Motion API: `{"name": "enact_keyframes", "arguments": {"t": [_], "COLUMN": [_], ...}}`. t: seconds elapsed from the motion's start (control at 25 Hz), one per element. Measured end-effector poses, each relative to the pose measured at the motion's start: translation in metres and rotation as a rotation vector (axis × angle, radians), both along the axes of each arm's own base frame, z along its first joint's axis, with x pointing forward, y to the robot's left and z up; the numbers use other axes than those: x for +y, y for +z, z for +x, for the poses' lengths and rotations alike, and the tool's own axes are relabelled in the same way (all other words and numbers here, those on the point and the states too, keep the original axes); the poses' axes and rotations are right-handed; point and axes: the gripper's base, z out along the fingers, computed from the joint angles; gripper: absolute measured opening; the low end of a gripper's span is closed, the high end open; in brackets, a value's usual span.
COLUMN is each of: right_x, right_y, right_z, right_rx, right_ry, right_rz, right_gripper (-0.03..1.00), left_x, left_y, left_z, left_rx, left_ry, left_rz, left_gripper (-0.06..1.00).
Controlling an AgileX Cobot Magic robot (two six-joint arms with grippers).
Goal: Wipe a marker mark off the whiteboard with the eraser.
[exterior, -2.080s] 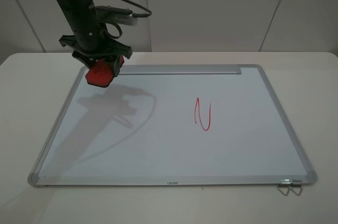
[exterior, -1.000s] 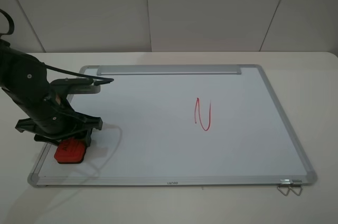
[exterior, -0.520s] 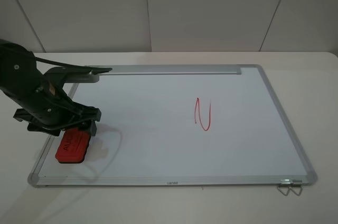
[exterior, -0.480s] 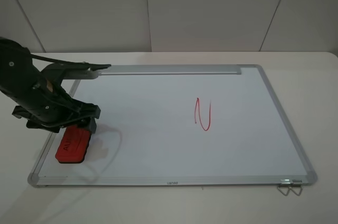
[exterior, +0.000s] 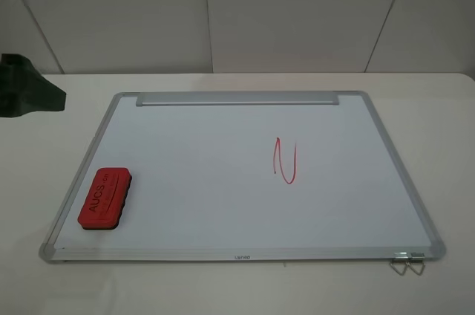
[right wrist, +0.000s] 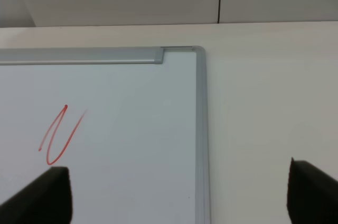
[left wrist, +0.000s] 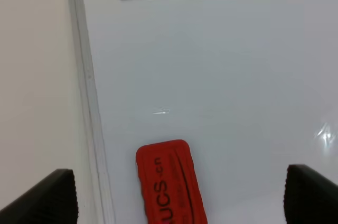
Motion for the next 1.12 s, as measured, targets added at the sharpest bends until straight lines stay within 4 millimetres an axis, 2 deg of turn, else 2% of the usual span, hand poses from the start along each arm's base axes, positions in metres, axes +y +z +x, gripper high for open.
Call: {"name": "enact_keyframes", "arguments": {"t": [0.12, 0.24, 0.36, 0.6, 0.88, 1.0, 1.12], "right_x": [0.0, 0.0, 0.0, 0.0, 0.0, 0.0, 0.0], "right_y": [0.0, 0.0, 0.0, 0.0, 0.0, 0.0, 0.0], "right_z": [0.0, 0.0, 0.0, 0.0, 0.0, 0.0, 0.0], "right_rx": [0.0, 0.0, 0.0, 0.0, 0.0, 0.0, 0.0], "right_ry": [0.0, 0.0, 0.0, 0.0, 0.0, 0.0, 0.0], "right_rz": [0.0, 0.0, 0.0, 0.0, 0.0, 0.0, 0.0], "right_gripper": [0.72, 0.72, 0.72, 0.72, 0.72, 0.72, 0.72], "left_x": [0.013, 0.026, 0.036, 0.052, 0.059, 0.059, 0.057], "left_y": [0.016, 0.022, 0.022, 0.016, -0.007, -0.015, -0.014], "left_z": [-0.034, -0.066, -0.093, -0.141, -0.175, -0.176, -0.174], "left_rx": [-0.041, -0.037, -0.016, -0.133, -0.252, -0.262, -0.293], "left_ry": [-0.006, -0.011, -0.017, -0.039, -0.122, -0.13, -0.133], "left_rz": [0.008, 0.03, 0.05, 0.018, 0.005, 0.0, -0.014], "left_gripper": [0.77, 0.77, 0.77, 0.77, 0.77, 0.77, 0.77]}}
